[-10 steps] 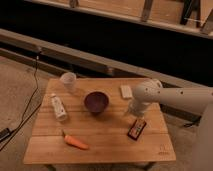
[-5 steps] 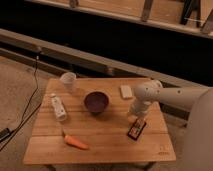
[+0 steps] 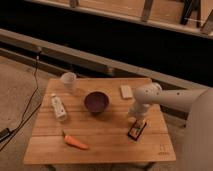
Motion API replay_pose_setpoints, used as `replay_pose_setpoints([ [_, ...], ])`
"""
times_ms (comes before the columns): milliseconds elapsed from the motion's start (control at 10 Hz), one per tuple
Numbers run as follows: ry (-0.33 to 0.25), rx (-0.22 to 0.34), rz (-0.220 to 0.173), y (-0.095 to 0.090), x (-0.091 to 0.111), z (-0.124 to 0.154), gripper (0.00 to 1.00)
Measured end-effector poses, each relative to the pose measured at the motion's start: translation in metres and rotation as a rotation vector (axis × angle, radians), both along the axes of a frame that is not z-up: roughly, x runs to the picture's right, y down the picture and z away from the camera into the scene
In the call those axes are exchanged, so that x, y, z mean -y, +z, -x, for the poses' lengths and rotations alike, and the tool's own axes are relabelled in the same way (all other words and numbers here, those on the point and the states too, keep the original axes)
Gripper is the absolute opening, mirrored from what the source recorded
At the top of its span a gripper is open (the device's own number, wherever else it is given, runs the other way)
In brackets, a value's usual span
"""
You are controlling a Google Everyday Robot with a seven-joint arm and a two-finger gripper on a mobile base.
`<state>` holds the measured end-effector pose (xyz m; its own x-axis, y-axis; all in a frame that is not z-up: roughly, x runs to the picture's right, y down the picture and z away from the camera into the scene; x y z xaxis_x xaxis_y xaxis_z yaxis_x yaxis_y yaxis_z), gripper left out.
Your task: Place the eraser on the white sponge
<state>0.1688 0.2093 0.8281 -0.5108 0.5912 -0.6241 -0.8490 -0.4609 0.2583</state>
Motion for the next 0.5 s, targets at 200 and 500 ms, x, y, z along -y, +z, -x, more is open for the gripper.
replay_pose_setpoints([
  [200, -0.001, -0.018, 0.004, -0.013, -0.007, -0.011, 0.65],
  [500, 0.0, -0.034, 0.005, -0.028, -0.014, -0.019, 0.65],
])
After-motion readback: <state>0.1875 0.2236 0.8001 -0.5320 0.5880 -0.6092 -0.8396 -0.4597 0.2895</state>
